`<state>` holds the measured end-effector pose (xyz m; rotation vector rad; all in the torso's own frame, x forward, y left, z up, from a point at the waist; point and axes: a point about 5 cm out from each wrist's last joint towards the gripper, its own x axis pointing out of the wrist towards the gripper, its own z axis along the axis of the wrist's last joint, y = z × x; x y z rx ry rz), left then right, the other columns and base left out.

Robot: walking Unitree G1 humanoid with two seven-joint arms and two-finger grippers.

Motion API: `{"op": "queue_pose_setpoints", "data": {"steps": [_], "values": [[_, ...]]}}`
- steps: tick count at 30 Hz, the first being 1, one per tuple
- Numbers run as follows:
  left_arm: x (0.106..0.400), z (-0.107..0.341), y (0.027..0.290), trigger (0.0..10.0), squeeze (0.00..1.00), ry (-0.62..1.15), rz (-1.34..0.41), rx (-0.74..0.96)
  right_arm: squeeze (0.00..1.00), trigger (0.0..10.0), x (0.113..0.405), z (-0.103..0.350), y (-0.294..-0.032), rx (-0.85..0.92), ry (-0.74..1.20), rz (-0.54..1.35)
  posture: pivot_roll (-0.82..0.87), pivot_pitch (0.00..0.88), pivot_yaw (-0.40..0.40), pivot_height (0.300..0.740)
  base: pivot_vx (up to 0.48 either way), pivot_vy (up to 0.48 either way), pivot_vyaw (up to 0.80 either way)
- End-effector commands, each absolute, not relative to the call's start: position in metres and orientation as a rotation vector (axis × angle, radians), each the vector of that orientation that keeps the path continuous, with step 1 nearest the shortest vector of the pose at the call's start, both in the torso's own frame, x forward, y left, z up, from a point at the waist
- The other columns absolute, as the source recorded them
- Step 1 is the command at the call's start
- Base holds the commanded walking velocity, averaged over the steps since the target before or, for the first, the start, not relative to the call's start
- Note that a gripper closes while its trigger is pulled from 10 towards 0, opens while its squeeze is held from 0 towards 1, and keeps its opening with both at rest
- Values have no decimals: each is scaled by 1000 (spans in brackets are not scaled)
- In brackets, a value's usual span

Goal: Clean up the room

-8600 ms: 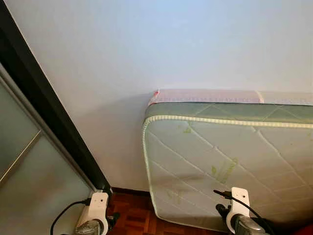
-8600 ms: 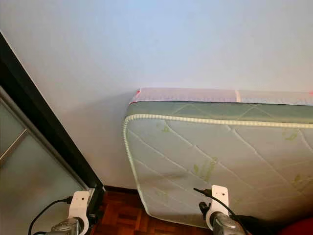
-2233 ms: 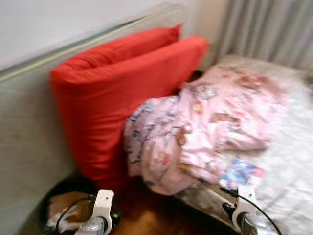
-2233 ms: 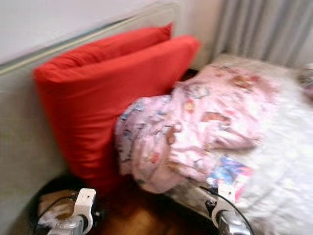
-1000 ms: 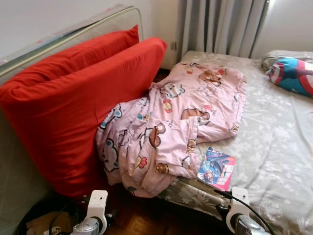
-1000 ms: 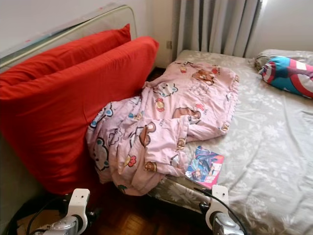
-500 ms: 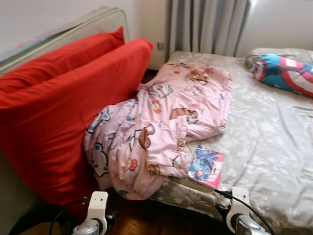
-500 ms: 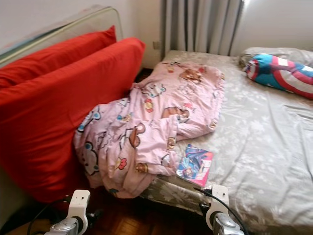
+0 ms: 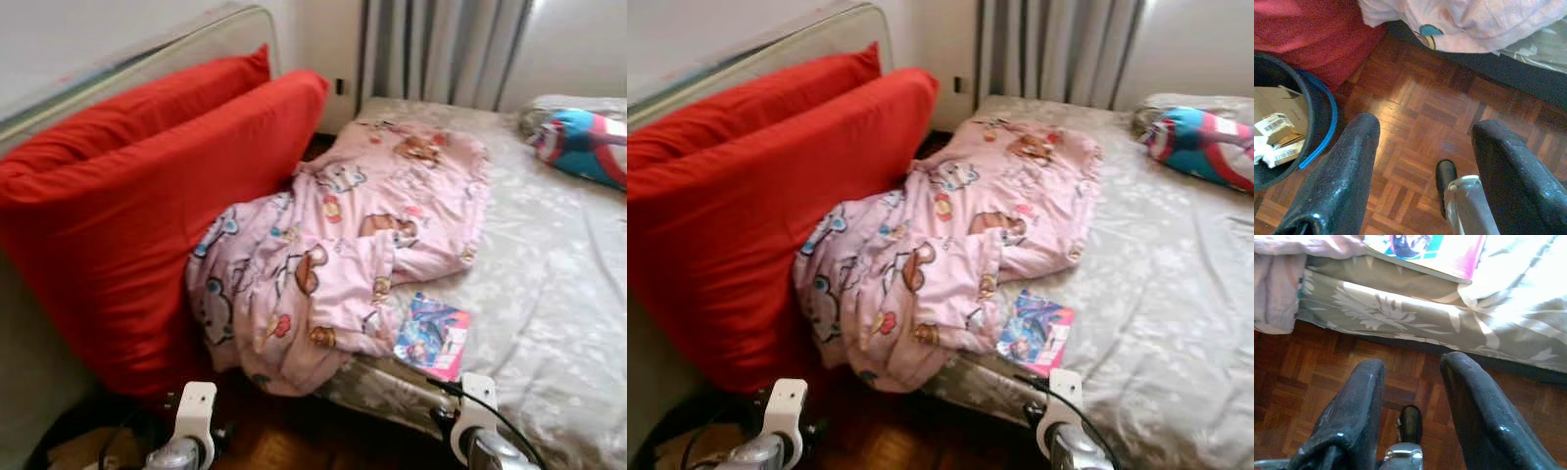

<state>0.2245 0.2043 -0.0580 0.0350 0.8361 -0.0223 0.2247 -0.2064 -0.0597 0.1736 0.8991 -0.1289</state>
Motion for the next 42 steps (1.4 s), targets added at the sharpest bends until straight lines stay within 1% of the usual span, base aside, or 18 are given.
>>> {"op": "queue_pose_setpoints", "data": {"steps": [1,11,17,20,31,38,42], "values": [[224,-58,206,10000,0,838,-13,29,0,10000,225,-60,-207,185,899,-135,73,0,33,740,0,0,0],[224,-58,206,10000,0,838,-13,36,0,10000,224,-60,-206,182,902,-125,71,0,31,740,0,0,-723],[224,-58,206,10000,0,836,-10,31,0,10000,225,-60,-207,178,901,-124,68,0,29,740,0,-376,-769],[224,-58,205,10000,0,834,-7,27,0,10000,224,-60,-207,182,899,-130,70,0,28,740,0,0,-754],[225,-58,203,10000,0,817,7,10,0,10000,226,-58,-210,213,845,-170,61,0,20,740,0,0,0],[225,-58,203,10000,0,813,21,-8,0,10000,228,-56,-211,150,845,-138,63,0,21,740,0,0,0],[225,-58,204,10000,0,807,35,-32,0,10000,229,-56,-210,162,835,-148,64,0,28,740,0,0,738]]}}
